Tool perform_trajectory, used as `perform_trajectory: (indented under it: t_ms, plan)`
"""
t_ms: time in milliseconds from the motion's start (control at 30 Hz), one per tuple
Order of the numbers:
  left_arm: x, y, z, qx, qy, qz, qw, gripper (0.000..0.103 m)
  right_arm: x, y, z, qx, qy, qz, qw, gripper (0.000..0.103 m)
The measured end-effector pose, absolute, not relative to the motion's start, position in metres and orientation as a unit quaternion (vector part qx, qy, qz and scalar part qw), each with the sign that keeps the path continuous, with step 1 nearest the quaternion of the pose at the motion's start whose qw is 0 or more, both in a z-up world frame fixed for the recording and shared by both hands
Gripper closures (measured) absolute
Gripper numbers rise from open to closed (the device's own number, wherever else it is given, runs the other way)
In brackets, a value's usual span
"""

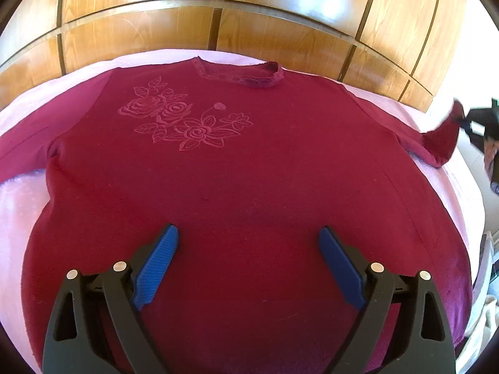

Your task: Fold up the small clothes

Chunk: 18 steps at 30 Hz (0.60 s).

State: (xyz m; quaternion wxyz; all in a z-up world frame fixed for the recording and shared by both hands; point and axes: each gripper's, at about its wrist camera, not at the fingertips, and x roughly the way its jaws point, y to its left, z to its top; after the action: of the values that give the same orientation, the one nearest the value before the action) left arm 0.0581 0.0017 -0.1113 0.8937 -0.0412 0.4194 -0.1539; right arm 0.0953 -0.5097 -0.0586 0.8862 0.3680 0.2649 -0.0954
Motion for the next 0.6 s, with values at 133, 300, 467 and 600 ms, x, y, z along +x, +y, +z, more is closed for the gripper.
perform_trajectory:
  t_ms: [133,300,467,600]
  plan:
    - [0.058,0.001,-0.111,-0.045,0.419,-0.155,0.893,0.012,0.126,-0.427,-0.044,0.334,0.281,-0.012,0.899,0.096]
    - [0.058,0.001,-0.111,-0.047,0.419,-0.156,0.893,0.012,0.165,-0.322,-0.051,0.306,0.320,0.072,0.894,0.096]
    - [0.060,0.003,-0.108,-0.056,0.428,-0.166,0.887,0.009,0.186,-0.212,-0.068,0.265,0.368,0.164,0.876,0.096]
    - [0.069,0.010,-0.097,-0.083,0.442,-0.177,0.876,0.008,0.192,-0.164,-0.076,0.234,0.389,0.202,0.868,0.069]
